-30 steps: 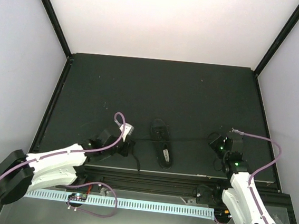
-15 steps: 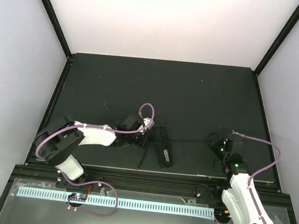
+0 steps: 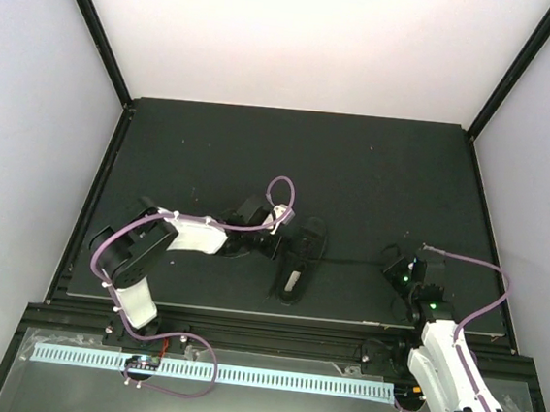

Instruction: Tie the shoes

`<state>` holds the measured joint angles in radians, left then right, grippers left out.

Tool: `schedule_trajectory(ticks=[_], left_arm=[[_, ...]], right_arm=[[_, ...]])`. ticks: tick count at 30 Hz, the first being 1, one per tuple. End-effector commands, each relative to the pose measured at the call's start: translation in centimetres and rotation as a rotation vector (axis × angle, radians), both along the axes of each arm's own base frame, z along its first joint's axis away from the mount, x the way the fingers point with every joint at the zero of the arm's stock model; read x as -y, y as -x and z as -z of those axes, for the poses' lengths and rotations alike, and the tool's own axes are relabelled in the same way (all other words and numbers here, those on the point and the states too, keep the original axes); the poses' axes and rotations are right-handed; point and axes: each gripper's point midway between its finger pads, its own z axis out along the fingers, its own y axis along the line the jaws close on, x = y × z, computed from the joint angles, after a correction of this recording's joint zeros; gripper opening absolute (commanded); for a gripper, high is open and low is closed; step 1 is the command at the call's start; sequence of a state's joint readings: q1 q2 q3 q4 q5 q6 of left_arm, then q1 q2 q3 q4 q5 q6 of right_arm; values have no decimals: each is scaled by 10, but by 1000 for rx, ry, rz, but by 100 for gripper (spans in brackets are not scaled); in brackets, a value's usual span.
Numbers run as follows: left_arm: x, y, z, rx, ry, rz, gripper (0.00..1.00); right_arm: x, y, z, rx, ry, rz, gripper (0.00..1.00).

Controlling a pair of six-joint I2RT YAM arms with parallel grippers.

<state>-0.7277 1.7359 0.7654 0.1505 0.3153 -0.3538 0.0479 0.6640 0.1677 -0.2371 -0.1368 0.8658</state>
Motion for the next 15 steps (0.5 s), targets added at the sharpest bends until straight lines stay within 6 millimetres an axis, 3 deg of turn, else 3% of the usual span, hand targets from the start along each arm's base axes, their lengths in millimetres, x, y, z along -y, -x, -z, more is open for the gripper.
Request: schedule_trajectory(ticks=[1,5,10,13,15], left_arm=[[-8,7,-12,48,30,52,2],[-30,33,-15,61,2,85,2],[-45,74,-34,41,57,162,6],[-53,93,-47,26,76,196,30],[-60,93,-49,50,56,168,50]], right_arm=[[0,-7,-10,45,1,-4,2],[-1,-9,-16,59,-1,-16,2],[-3,-12,-23,77,-1,-32,2],[-4,-14,-27,85,2,-40,2],[-4,-14,-28,87,4,-42,2]])
